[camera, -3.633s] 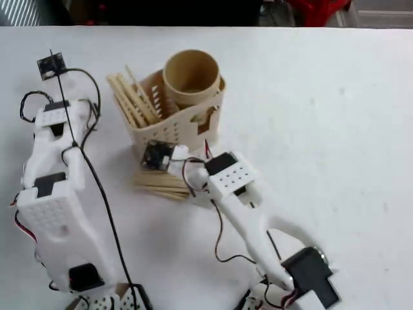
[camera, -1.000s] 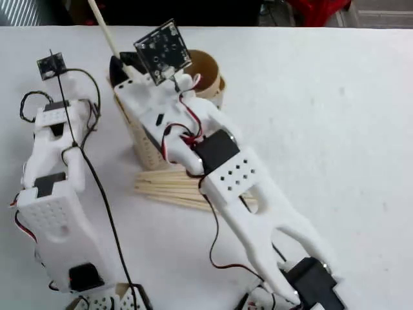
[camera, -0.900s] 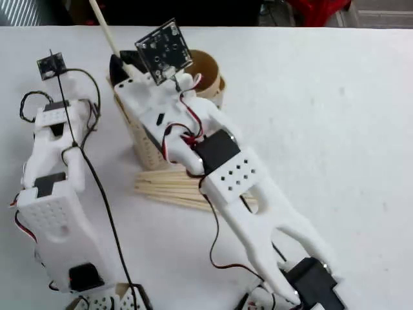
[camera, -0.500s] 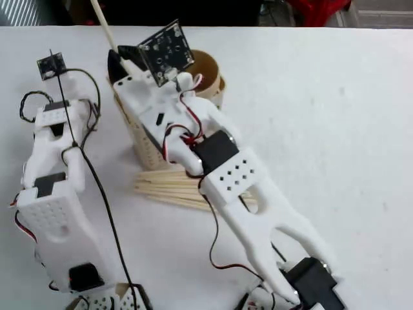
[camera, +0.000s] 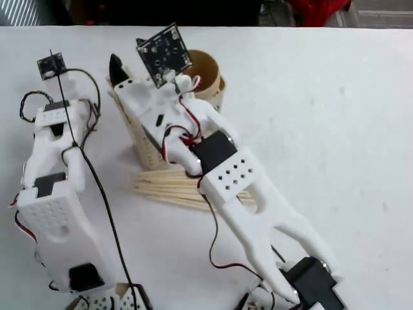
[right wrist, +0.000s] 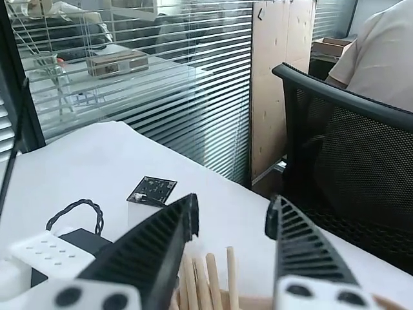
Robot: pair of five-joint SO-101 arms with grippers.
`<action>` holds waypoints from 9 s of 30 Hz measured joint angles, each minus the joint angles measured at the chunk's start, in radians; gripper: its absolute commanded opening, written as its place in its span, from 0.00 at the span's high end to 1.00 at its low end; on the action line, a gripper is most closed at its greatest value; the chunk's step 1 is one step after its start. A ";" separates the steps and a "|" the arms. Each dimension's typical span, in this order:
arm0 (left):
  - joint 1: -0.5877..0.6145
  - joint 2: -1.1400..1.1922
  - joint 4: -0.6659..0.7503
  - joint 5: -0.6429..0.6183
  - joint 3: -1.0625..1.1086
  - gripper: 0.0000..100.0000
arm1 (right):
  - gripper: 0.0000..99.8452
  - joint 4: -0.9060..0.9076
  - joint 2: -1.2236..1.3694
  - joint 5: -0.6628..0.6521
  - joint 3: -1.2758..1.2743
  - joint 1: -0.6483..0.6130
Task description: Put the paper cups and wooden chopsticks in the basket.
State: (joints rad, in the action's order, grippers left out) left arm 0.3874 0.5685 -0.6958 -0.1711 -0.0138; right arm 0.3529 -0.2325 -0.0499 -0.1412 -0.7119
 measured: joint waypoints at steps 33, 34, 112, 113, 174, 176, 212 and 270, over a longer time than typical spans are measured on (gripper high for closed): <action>0.000 0.000 0.000 0.000 0.000 0.84 | 0.88 0.628 -0.396 -0.509 -0.881 -0.092; 0.000 0.000 0.000 0.000 0.000 0.84 | 0.88 0.621 -0.396 -0.509 -0.887 -0.091; 0.000 0.000 0.000 0.000 0.000 0.84 | 0.99 0.370 0.133 -0.683 -0.686 0.084; 0.000 0.000 0.000 0.000 0.000 0.84 | 0.98 0.381 0.130 -0.683 -0.684 0.084; 0.055 0.000 0.000 -0.034 0.000 0.84 | 0.84 0.488 0.193 -0.675 -0.601 0.029; 0.055 0.000 0.000 -0.034 0.000 0.84 | 0.89 0.488 0.238 -0.675 -0.575 0.025; 0.117 0.000 0.000 -0.137 0.000 0.84 | 0.68 0.483 0.037 -0.675 -0.647 0.006; 0.106 0.000 0.000 -0.137 -0.009 0.84 | 0.98 0.313 -0.183 -0.187 0.204 0.048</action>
State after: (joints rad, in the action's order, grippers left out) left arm 0.4933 0.5685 -0.6958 -0.3076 -0.0230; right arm 0.6659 -0.4150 -0.2371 0.0629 -0.6644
